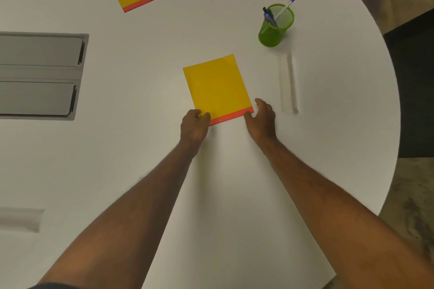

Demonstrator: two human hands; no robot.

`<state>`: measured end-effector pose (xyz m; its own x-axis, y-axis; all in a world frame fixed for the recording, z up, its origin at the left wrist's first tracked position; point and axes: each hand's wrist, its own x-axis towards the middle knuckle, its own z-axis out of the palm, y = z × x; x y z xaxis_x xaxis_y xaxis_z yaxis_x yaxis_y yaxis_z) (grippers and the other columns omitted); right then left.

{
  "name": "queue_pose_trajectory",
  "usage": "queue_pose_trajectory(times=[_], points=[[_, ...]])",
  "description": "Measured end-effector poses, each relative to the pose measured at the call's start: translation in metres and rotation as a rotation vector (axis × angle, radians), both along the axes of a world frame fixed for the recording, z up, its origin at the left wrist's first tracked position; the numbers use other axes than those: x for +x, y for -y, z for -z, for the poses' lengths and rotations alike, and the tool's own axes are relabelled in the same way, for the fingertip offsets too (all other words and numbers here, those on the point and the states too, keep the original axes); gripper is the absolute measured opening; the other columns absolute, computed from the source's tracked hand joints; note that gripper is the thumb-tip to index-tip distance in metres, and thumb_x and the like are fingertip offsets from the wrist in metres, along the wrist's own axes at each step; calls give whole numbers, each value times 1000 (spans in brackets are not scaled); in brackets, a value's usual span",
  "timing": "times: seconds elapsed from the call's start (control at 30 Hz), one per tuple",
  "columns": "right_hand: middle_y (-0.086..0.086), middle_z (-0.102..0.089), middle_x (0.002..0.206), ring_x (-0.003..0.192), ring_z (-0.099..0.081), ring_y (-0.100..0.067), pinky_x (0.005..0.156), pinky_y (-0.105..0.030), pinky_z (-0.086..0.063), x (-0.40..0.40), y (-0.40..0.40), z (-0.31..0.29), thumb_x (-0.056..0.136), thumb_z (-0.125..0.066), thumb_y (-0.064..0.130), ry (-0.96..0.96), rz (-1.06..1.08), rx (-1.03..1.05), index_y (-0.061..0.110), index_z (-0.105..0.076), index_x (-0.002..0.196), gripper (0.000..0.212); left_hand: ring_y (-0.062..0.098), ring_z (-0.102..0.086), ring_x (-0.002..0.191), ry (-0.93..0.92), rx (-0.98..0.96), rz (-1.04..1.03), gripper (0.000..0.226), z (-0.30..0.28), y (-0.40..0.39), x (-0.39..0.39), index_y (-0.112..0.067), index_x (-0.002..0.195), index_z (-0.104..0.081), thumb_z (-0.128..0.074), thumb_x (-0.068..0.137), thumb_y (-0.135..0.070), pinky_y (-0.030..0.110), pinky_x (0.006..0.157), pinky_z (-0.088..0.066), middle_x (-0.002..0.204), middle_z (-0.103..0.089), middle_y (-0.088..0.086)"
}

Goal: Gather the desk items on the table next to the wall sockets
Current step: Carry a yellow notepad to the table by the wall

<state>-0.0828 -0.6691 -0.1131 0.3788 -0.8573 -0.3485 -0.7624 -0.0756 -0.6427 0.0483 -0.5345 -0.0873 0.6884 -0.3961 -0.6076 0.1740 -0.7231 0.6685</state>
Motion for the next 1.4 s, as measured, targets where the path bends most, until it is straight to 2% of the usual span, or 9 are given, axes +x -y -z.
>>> queue_pose_trajectory(times=[0.2,0.3,0.37,0.43,0.5,0.63,0.83,1.13,1.4], points=[[-14,-42,145,131,-41,-33,105,-40,-43,7,3,12,96,-62,28,-110,-46,-8,15,-44,147,56,34,-61,110,-227,-67,-240,53,8,9,8,-9,138,-49,-56,95,-38,45,88,-54,136,-55,19],[-13,-43,140,125,-45,-30,100,-36,-44,11,7,11,91,-65,26,-42,79,98,17,-48,145,57,29,-61,111,-365,-124,-375,35,9,10,14,-11,128,-53,-57,97,-28,41,91,-55,127,-58,10],[-11,-46,133,114,-53,-28,87,-30,-50,11,11,10,88,-65,20,38,187,191,16,-56,137,50,26,-60,96,-404,-165,-409,7,7,8,17,-11,106,-55,-53,99,-14,35,81,-54,110,-59,11],[-11,-53,125,97,-61,-26,64,-21,-51,8,11,10,84,-65,11,132,264,258,15,-66,120,36,23,-59,87,-412,-180,-403,12,5,5,18,-14,99,-56,-49,99,-4,32,73,-51,102,-61,10],[-17,-64,118,79,-62,-21,52,-17,-50,5,8,8,81,-64,2,227,335,315,10,-70,115,36,21,-60,86,-421,-207,-370,27,1,1,17,-12,113,-62,-46,97,2,32,72,-47,107,-67,7],[-17,-63,125,100,-69,-31,83,-39,-63,-4,-5,-5,81,-64,-4,382,472,461,14,-64,121,44,18,-56,74,-377,-221,-320,39,-13,-11,10,-9,122,-61,-43,93,9,28,60,-40,110,-69,10],[-11,-65,123,106,-68,-25,71,-27,-61,-24,-43,-39,87,-60,-7,554,505,571,17,-59,123,43,24,-58,87,-374,-218,-355,36,-39,-52,-15,-11,120,-58,-46,93,10,29,64,-45,115,-66,15],[-13,-63,128,108,-68,-32,85,-50,-61,-49,-116,-92,93,-56,-7,633,390,734,22,-56,127,44,23,-57,81,-443,-281,-463,28,-76,-151,-60,-6,119,-62,-53,94,1,29,65,-46,107,-67,13],[-15,-63,130,114,-65,-36,88,-49,-60,-61,-175,-112,93,-51,-8,553,104,820,24,-57,122,44,24,-68,90,-467,-473,-666,18,-94,-243,-70,-11,112,-62,-53,97,-8,35,75,-57,109,-71,8]])
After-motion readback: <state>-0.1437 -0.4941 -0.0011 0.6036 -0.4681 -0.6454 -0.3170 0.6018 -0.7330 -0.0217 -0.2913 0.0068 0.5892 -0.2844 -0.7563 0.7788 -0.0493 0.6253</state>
